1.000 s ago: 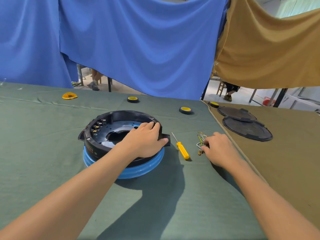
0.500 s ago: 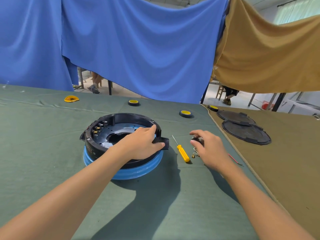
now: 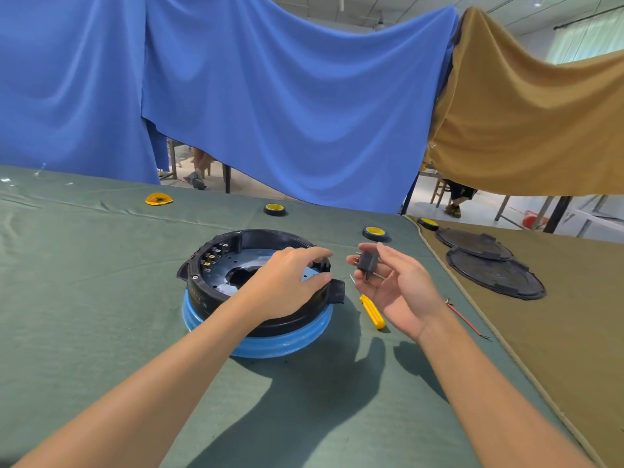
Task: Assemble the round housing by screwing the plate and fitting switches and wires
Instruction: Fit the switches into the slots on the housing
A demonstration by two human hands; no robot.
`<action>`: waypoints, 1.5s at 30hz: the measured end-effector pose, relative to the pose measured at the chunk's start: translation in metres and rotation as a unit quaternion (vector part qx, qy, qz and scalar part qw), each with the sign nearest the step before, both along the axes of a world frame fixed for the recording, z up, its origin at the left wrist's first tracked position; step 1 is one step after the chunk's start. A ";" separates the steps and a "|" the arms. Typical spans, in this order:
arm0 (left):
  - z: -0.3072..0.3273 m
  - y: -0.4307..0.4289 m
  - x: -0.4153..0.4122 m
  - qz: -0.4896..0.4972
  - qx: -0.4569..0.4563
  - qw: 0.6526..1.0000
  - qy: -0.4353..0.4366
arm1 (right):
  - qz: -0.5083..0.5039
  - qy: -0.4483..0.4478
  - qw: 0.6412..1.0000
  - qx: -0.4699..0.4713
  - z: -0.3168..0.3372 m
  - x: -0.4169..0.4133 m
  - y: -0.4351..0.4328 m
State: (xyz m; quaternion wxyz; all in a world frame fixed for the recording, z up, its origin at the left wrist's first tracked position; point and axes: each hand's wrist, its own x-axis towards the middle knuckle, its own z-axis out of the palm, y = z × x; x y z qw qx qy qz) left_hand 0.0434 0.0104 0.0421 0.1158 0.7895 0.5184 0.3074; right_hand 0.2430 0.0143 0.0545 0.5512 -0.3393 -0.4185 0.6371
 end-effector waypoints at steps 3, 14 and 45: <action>0.001 -0.002 0.001 -0.016 -0.002 0.999 -0.042 | 0.026 0.010 1.000 -0.004 0.000 -0.006 0.001; 0.001 -0.002 -0.001 -0.035 0.011 0.993 -0.115 | 0.052 -0.056 0.997 0.010 0.001 -0.025 0.000; 0.009 0.001 -0.012 -0.041 -0.126 0.936 -0.325 | 0.019 -0.288 0.930 0.229 0.010 -0.027 0.010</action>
